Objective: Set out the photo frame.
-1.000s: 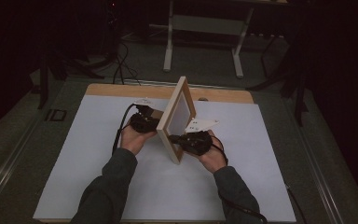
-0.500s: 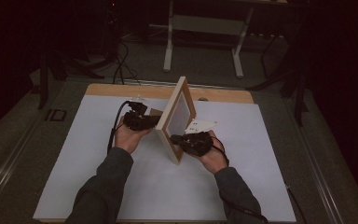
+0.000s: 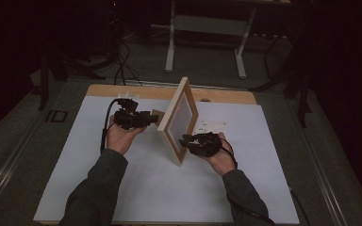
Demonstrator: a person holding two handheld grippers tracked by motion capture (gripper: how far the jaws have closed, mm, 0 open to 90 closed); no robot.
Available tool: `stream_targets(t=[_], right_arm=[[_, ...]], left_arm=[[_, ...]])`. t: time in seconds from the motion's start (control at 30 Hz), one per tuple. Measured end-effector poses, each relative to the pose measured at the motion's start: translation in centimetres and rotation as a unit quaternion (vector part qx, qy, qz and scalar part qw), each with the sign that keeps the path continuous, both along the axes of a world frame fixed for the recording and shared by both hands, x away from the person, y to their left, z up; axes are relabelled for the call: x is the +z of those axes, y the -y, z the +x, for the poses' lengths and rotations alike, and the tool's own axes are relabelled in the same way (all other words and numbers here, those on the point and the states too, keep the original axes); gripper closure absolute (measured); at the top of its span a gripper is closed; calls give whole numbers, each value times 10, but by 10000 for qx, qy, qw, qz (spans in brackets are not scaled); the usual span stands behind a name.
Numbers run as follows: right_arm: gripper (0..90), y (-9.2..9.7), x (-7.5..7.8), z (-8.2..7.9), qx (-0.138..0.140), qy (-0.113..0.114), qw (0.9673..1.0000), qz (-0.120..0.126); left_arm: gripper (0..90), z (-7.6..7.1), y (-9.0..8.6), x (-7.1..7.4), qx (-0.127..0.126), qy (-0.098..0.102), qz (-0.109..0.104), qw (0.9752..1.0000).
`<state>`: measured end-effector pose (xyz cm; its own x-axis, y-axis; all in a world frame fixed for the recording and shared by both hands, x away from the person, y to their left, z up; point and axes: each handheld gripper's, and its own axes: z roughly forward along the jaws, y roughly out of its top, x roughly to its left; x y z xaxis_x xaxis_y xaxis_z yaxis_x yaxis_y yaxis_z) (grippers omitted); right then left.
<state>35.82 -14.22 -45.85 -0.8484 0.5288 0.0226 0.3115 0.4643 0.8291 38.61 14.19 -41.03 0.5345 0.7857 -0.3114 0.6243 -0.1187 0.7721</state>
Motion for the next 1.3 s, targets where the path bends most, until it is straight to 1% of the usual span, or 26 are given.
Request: stream_targets(t=[0.07,0.2,0.3,0.33,0.47,0.53,0.63,0.73,0.83,0.97,1.0,1.13,1.3], right_arm=[[702,3,-1,1,-55,-35,10000,-4],[694,8,-4,2,-146,-74,9999,-19],[685,10,-6,3,-209,-106,9997,-34],[684,11,-7,3,-229,-113,9997,-32],[678,14,-9,3,-276,-117,9995,-64],[678,16,-10,3,-316,-113,9994,-98],[677,17,-11,3,-341,-125,9993,-104],[675,18,-12,4,-371,-139,9992,-93],[674,20,-13,3,-391,-155,9991,-83],[673,21,-13,3,-408,-168,9990,-91],[673,21,-13,3,-410,-175,9990,-95],[673,23,-13,4,-427,-172,9989,-81],[673,25,-13,4,-454,-180,9988,-78]], left_arm=[[500,-2,0,3,64,36,47,10000],[493,-5,0,10,23,141,102,9998],[496,-8,-1,14,-13,153,-3,9999],[498,-9,-1,15,-5,168,-59,9998],[501,-14,-3,22,-103,145,-330,9993],[492,-18,-3,25,-131,162,-430,9989],[477,-24,1,29,-198,257,-467,9984],[465,-29,5,32,-253,291,-483,9981],[451,-32,9,32,-312,288,-457,9980],[435,-35,16,31,-361,303,-320,9984],[431,-35,18,31,-393,292,-319,9983],[405,-39,28,29,-443,320,-168,9984],[385,-42,38,21,-372,393,43,9985]])
